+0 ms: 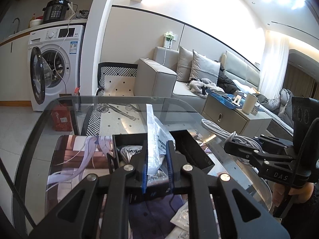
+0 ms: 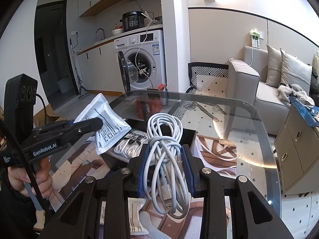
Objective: Organize soft objects
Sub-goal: 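Carry the cable and white packet with both tools over the black box and lower them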
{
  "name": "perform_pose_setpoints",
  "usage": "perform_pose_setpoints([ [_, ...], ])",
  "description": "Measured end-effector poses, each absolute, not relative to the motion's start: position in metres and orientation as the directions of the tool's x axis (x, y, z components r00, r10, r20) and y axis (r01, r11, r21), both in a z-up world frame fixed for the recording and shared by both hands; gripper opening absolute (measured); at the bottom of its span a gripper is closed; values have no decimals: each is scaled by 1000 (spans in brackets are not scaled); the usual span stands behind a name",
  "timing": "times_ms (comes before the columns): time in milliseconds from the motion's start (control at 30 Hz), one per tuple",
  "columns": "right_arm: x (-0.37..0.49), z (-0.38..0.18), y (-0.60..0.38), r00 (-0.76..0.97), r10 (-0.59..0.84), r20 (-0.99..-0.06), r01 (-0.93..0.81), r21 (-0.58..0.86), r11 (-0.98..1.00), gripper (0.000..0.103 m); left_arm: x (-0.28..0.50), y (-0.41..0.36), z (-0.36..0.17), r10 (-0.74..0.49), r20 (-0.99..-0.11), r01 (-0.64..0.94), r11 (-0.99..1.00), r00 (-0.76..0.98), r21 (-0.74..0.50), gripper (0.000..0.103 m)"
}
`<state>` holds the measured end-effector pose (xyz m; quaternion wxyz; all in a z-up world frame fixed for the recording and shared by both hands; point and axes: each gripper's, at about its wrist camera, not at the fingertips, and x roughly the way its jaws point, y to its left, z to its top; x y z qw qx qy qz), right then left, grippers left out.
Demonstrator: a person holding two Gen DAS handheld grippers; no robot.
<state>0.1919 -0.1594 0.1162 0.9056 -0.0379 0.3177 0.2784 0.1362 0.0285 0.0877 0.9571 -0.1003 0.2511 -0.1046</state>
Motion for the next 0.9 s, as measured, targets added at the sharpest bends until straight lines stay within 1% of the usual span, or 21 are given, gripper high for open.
perform_pose_setpoints([
  [267, 215, 116, -152, 630, 465, -622, -512, 118, 851, 32, 155, 27, 81, -250, -477, 146, 958, 842, -246, 13],
  [600, 237, 94, -136, 592, 455, -665, -516, 121, 848, 32, 173, 21, 68, -246, -501, 135, 960, 830, -246, 13],
  [900, 256, 73, -114, 567, 437, -699, -526, 101, 844, 32, 186, 16, 58, -224, -531, 123, 968, 817, -219, 13],
])
